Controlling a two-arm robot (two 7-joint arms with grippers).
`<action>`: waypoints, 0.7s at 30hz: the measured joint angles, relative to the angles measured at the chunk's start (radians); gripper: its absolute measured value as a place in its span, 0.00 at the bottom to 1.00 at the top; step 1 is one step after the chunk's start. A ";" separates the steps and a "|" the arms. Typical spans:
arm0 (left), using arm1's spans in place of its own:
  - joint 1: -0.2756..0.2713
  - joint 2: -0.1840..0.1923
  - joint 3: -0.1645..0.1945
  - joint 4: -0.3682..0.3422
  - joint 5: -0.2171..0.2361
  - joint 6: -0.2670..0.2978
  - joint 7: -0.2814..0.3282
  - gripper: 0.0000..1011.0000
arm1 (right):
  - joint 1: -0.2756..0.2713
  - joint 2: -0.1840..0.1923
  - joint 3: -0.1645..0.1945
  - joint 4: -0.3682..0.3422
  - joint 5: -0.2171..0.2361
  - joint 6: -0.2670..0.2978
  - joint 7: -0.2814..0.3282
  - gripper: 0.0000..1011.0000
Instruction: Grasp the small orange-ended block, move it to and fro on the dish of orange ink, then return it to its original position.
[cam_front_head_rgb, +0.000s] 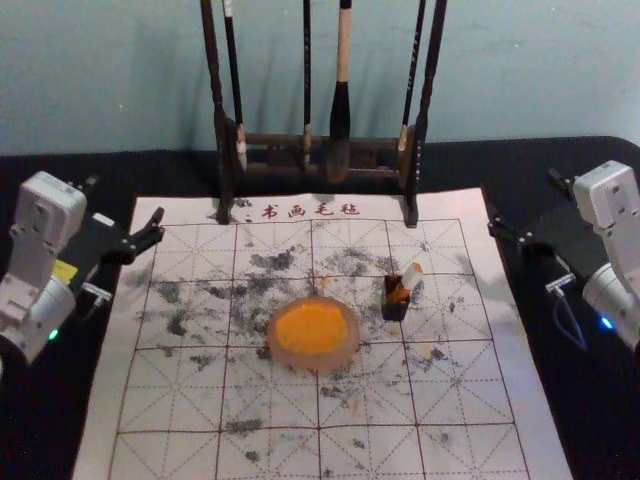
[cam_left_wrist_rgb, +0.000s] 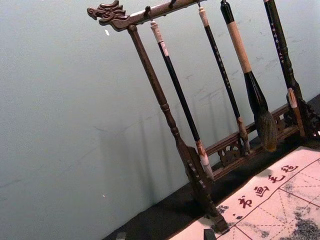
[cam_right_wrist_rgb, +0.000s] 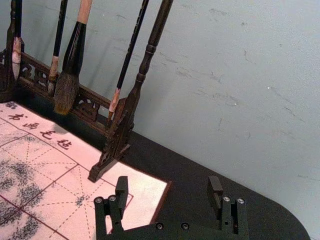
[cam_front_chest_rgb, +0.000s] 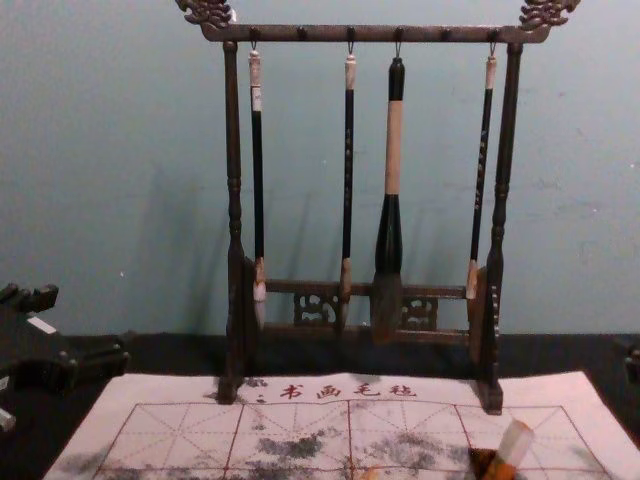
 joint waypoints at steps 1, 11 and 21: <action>0.000 0.000 0.000 0.000 0.000 0.000 0.000 0.99 | 0.000 0.000 0.000 0.000 0.000 0.000 0.000 0.99; 0.000 0.000 0.000 0.000 0.000 0.000 0.000 0.99 | 0.000 0.000 0.000 0.000 0.000 0.000 0.000 0.99; 0.000 0.000 0.000 0.000 0.000 0.000 0.000 0.99 | 0.000 0.000 0.000 0.000 0.000 0.000 0.000 0.99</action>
